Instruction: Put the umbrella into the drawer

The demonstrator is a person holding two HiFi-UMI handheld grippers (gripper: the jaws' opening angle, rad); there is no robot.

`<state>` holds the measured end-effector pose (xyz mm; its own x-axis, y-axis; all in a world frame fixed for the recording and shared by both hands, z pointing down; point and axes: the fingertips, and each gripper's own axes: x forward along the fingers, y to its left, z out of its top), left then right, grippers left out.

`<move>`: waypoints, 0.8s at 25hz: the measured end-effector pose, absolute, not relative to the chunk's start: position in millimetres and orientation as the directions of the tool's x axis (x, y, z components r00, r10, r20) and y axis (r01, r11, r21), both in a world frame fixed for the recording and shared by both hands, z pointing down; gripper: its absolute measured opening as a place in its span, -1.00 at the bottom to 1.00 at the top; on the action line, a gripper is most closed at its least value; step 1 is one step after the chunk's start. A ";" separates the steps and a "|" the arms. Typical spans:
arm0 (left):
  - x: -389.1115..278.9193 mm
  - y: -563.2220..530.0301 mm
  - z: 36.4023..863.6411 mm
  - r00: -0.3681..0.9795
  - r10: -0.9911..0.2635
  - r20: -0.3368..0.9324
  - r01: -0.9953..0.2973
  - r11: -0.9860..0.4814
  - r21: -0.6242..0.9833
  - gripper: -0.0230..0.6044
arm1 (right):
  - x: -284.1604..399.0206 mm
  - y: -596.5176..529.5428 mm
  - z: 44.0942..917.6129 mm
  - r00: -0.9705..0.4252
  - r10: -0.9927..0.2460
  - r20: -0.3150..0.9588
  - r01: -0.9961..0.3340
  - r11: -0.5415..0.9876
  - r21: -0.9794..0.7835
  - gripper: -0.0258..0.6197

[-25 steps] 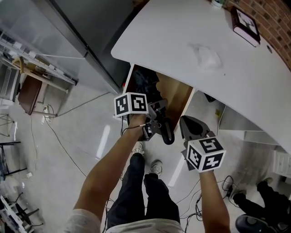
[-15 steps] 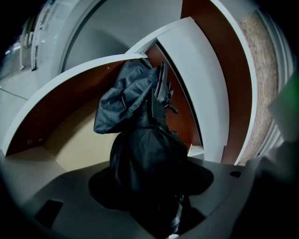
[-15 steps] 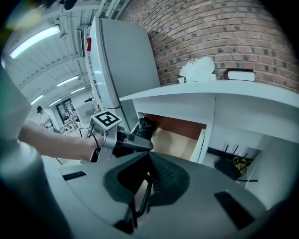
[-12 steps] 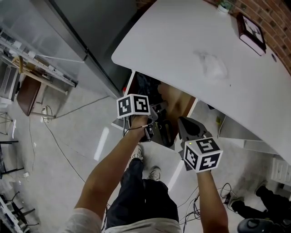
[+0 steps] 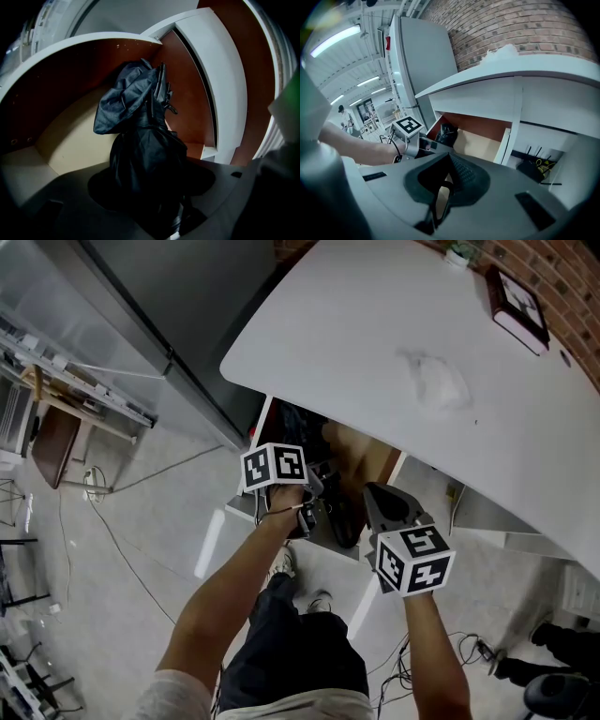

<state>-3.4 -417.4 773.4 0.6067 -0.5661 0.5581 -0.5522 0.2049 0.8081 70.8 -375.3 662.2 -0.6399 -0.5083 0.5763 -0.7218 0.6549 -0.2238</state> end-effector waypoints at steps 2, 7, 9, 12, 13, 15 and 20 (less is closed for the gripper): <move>-2.7 -416.5 776.2 0.612 -0.566 0.552 -0.544 0.205 0.814 0.02 | 71.2 -376.5 663.9 -0.638 -0.509 0.577 -0.724 0.651 -0.226 -0.91; -2.7 -418.3 776.2 0.626 -0.573 0.529 -0.529 0.187 0.828 0.06 | 71.1 -379.1 667.2 -0.634 -0.510 0.581 -0.729 0.645 -0.229 -0.91; -2.2 -417.5 776.1 0.631 -0.573 0.523 -0.527 0.178 0.831 0.09 | 70.3 -378.4 669.7 -0.633 -0.507 0.585 -0.730 0.643 -0.232 -0.91; -1.1 -417.4 776.1 0.636 -0.577 0.512 -0.522 0.167 0.836 0.14 | 69.2 -378.2 671.0 -0.634 -0.503 0.587 -0.729 0.643 -0.235 -0.91; -0.8 -417.7 776.1 0.638 -0.579 0.508 -0.519 0.165 0.839 0.15 | 68.7 -378.4 671.3 -0.634 -0.502 0.588 -0.728 0.645 -0.234 -0.91; -0.8 -417.4 775.9 0.639 -0.582 0.503 -0.515 0.162 0.842 0.17 | 67.9 -378.2 671.9 -0.634 -0.501 0.590 -0.727 0.647 -0.232 -0.91; -1.6 -414.8 777.3 0.635 -0.572 0.519 -0.533 0.162 0.831 0.24 | 68.6 -376.0 672.5 -0.631 -0.496 0.596 -0.727 0.647 -0.230 -0.91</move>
<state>-1.6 -414.8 777.3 0.6352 -0.5721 0.5189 -0.5325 0.1623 0.8307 68.6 -376.0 672.5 -0.6312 -0.4964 0.5960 -0.7266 0.6473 -0.2303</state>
